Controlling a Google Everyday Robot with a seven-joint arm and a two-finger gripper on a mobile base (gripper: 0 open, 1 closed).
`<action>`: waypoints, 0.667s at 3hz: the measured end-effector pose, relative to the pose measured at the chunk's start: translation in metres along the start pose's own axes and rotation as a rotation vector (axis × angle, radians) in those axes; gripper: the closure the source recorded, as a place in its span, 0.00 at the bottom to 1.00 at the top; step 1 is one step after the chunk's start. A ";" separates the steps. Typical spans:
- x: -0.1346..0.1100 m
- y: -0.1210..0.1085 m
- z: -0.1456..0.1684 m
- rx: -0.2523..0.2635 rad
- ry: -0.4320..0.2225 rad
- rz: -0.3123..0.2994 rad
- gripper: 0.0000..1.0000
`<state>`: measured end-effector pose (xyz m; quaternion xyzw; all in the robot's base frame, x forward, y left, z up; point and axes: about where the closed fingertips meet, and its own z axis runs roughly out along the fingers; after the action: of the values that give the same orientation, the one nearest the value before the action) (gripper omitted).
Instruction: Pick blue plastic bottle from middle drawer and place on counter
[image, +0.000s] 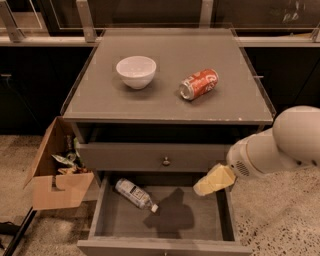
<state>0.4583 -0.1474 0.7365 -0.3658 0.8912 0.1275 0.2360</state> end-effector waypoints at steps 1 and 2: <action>0.013 0.007 0.025 -0.022 0.016 0.038 0.00; 0.033 0.025 0.045 0.049 -0.017 0.071 0.00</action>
Offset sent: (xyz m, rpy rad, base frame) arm -0.0199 0.0160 -0.0745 0.0216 -0.1396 -0.1986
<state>0.4344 -0.1316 0.6823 -0.3270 0.9044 0.1172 0.2478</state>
